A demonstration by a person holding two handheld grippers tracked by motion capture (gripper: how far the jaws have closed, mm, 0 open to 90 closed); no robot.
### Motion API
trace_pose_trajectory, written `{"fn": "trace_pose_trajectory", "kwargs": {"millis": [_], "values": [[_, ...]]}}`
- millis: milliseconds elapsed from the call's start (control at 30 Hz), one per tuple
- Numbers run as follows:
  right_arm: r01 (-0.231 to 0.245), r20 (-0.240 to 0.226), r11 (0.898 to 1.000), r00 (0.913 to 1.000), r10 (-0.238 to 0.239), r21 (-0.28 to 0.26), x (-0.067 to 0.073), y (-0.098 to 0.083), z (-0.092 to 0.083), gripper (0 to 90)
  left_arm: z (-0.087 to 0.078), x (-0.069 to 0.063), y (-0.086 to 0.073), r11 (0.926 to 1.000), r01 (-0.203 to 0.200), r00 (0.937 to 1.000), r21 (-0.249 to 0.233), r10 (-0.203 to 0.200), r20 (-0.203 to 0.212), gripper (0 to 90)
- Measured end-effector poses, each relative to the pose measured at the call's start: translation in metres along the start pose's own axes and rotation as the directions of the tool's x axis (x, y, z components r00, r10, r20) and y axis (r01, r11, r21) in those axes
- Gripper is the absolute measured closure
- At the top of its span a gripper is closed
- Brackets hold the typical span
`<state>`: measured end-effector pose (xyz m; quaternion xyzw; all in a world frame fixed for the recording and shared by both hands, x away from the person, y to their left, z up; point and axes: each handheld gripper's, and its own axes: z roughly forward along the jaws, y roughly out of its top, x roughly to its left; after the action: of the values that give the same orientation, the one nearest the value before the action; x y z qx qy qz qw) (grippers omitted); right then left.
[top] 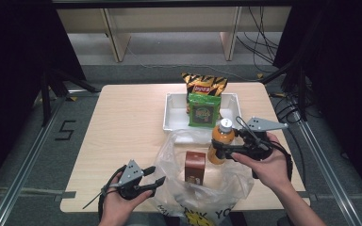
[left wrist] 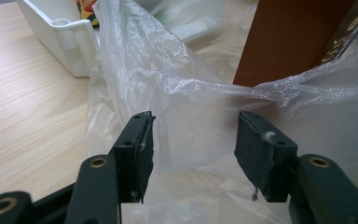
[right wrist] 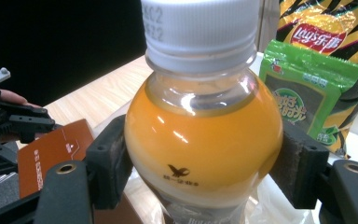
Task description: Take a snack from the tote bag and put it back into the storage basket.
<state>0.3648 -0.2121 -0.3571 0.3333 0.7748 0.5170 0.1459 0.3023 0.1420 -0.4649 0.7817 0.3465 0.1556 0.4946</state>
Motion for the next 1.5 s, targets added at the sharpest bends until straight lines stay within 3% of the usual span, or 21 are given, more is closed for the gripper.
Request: {"fn": "trace_pose_trajectory", "kwargs": {"millis": [67, 233, 333, 400, 467, 500, 533, 700, 733, 767, 867, 900, 933, 1000, 1033, 1100, 1200, 1300, 1333, 1367, 1500], "values": [[-0.028, -0.004, 1.000, 0.9996, 0.028, -0.001, 0.002, 0.003, -0.001, 31.1, 0.000, 0.000, 0.000, 1.0000, 0.000, 1.0000, -0.001, 0.000, 0.000, 46.0], [0.002, 0.009, 1.000, 1.0000, -0.002, -0.018, -0.001, 0.011, -0.003, 31.1, 0.001, 0.000, 0.000, 1.0000, 0.003, 1.0000, 0.000, -0.003, 0.007, 46.1], [-0.022, 0.010, 0.999, 0.9997, 0.022, -0.027, 0.000, 0.016, -0.004, 31.1, 0.001, 0.000, 0.000, 1.0000, -0.003, 0.9999, 0.000, 0.003, 0.011, 46.1], [-0.026, 0.005, 0.999, 0.9996, 0.026, -0.027, 0.000, 0.019, -0.006, 31.2, 0.002, -0.001, -0.001, 0.9998, 0.018, 0.9998, 0.000, -0.018, 0.006, 46.1], [-0.011, 0.014, 0.999, 0.9998, 0.012, -0.034, -0.002, 0.022, -0.006, 31.2, 0.002, -0.001, -0.001, 0.9998, 0.019, 0.9998, 0.002, -0.019, 0.008, 46.1], [-0.032, 0.008, 0.999, 0.9995, 0.032, -0.037, -0.001, 0.024, -0.007, 31.2, 0.002, -0.001, -0.001, 0.9999, 0.013, 0.9999, 0.002, -0.013, 0.002, 46.1], [-0.011, 0.012, 0.999, 0.9999, 0.011, -0.042, -0.003, 0.025, -0.007, 31.2, 0.002, 0.000, -0.001, 1.0000, 0.001, 1.0000, 0.002, -0.001, 0.005, 46.2], [-0.020, 0.022, 0.998, 0.9995, 0.021, -0.052, -0.004, 0.031, -0.008, 31.2, 0.002, 0.000, -0.001, 1.0000, -0.001, 1.0000, 0.003, 0.001, 0.005, 46.2], [-0.013, 0.033, 0.999, 0.9994, 0.015, -0.047, -0.005, 0.032, -0.009, 31.2, 0.002, -0.002, -0.002, 0.9996, 0.027, 0.9996, 0.003, -0.027, 0.004, 46.2], [-0.021, 0.027, 0.998, 0.9994, 0.022, -0.057, -0.004, 0.033, -0.009, 31.2, 0.002, -0.001, -0.001, 1.0000, 0.001, 1.0000, 0.005, -0.001, 0.006, 46.2], [-0.008, 0.043, 0.998, 0.9990, 0.011, -0.056, -0.006, 0.036, -0.009, 31.2, 0.002, -0.001, -0.001, 0.9999, -0.006, 1.0000, 0.009, 0.006, 0.007, 46.2], [-0.041, 0.041, 0.997, 0.9982, 0.043, -0.058, -0.004, 0.037, -0.010, 31.2, 0.002, -0.002, -0.001, 1.0000, 0.001, 1.0000, 0.009, -0.001, 0.004, 46.2], [-0.006, 0.048, 0.998, 0.9988, 0.008, -0.058, -0.008, 0.038, -0.010, 31.2, 0.002, -0.002, -0.001, 1.0000, 0.000, 1.0000, 0.009, 0.000, 0.005, 46.2], [0.006, 0.053, 0.997, 0.9986, -0.002, -0.075, -0.010, 0.040, -0.009, 31.2, 0.002, -0.001, -0.001, 1.0000, -0.001, 1.0000, 0.009, 0.001, 0.005, 46.2], [-0.018, 0.055, 0.997, 0.9982, 0.022, -0.076, -0.009, 0.041, -0.009, 31.2, 0.002, -0.001, -0.001, 0.9999, -0.005, 1.0000, 0.009, 0.005, 0.007, 46.2], [-0.005, 0.055, 0.997, 0.9984, 0.009, -0.077, -0.011, 0.042, -0.008, 31.2, 0.003, -0.002, -0.002, 0.9999, 0.013, 0.9998, 0.007, -0.013, 0.014, 46.2], [0.007, 0.081, 0.996, 0.9967, -0.001, -0.084, -0.014, 0.046, -0.008, 31.2, 0.003, -0.001, -0.001, 1.0000, -0.001, 0.9998, 0.003, 0.001, 0.019, 46.2], [-0.021, 0.078, 0.995, 0.9966, 0.029, -0.095, -0.016, 0.049, -0.007, 31.2, 0.003, -0.001, -0.001, 0.9999, -0.008, 0.9998, 0.009, 0.008, 0.019, 46.2], [0.000, 0.090, 0.996, 0.9959, 0.008, -0.094, -0.018, 0.050, -0.007, 31.2, 0.003, -0.002, -0.002, 1.0000, 0.000, 0.9998, 0.008, 0.000, 0.019, 46.3], [-0.021, 0.090, 0.995, 0.9955, 0.029, -0.096, -0.018, 0.051, -0.007, 31.2, 0.004, -0.003, -0.002, 0.9998, 0.019, 0.9997, 0.007, -0.019, 0.018, 46.2], [0.001, 0.100, 0.995, 0.9949, 0.009, -0.095, -0.024, 0.056, -0.006, 31.2, 0.003, -0.002, -0.002, 0.9999, 0.000, 0.9999, 0.011, -0.001, 0.012, 46.3]]}}
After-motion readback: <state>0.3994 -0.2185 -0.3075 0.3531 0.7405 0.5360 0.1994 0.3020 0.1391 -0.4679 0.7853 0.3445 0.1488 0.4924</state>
